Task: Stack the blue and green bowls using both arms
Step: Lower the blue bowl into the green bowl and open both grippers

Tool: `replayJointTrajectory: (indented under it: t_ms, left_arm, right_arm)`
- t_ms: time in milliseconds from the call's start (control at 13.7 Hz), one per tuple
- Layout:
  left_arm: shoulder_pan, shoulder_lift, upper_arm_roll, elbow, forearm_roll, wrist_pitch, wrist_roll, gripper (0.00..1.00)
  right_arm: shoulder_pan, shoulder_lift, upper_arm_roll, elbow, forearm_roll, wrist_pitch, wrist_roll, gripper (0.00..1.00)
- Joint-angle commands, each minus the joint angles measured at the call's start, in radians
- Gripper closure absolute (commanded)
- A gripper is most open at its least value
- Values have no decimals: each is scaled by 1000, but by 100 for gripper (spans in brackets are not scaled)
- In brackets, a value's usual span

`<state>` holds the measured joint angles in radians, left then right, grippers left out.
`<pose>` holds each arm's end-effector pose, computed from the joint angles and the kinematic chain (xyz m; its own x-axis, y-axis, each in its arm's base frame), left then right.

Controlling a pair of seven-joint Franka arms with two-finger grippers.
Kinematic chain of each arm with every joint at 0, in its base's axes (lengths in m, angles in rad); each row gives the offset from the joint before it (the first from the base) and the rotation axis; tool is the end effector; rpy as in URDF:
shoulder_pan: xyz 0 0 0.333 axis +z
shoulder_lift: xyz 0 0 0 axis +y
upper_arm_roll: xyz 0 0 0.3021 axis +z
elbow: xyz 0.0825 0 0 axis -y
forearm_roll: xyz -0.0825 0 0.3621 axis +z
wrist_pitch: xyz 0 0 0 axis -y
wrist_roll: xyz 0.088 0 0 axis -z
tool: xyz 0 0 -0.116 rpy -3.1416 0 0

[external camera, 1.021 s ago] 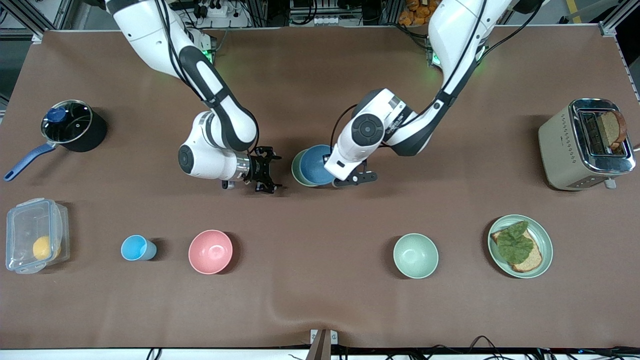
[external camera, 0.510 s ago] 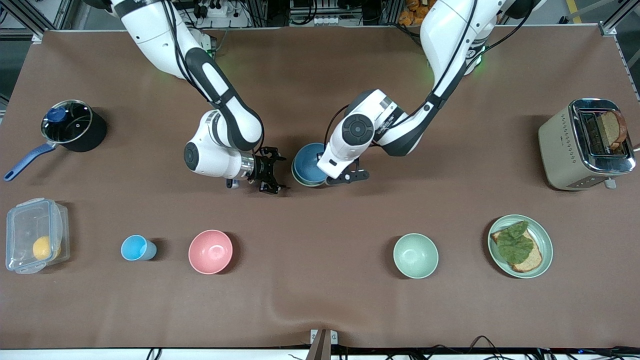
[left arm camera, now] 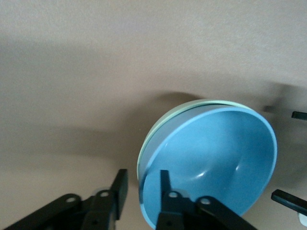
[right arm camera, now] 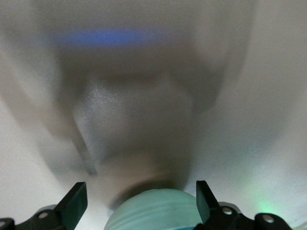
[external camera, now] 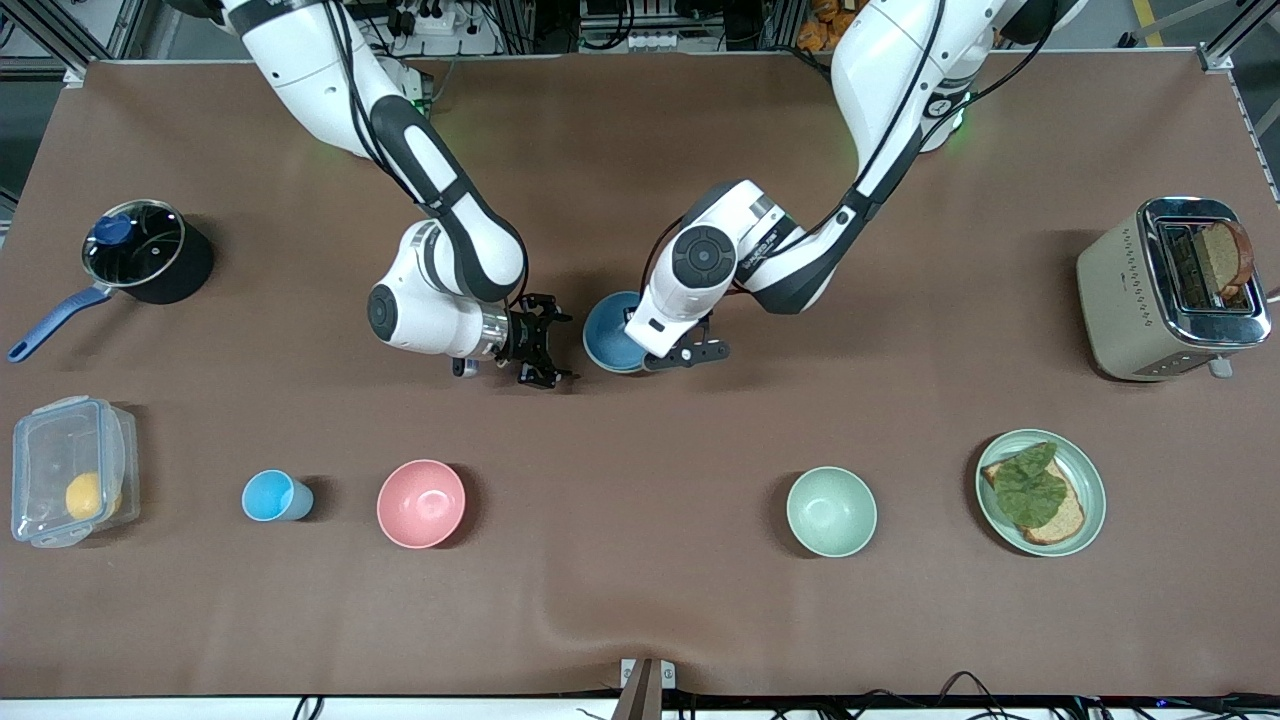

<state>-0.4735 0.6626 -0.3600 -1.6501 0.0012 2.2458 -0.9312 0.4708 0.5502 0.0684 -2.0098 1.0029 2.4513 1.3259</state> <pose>0.4608 -0.4688 0.2381 0.9694 0.1510 -0.1935 0.1728 -0.9797 0.1015 0.4896 0.2990 0.1677 -0.1104 -0.8295 -0.5476 -0.9798 -0.0014 0.1998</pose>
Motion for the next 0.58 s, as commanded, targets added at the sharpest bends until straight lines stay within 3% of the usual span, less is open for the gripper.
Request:
replayJointTrajectory:
  t_ms: [0, 365, 510]
  left_arm:
    - [-13, 2, 9, 24, 36, 1, -29, 0]
    - [25, -78, 22, 24, 82, -31, -28, 0]
    - [41, -115, 24, 33, 91, -66, -28, 0]
  right_arm:
    - [-1, -3, 2, -1, 31, 0, -19, 0]
    - [-32, -70, -8, -55, 5, -95, -155, 0]
    - [-40, -95, -31, -63, -122, -164, -156, 0]
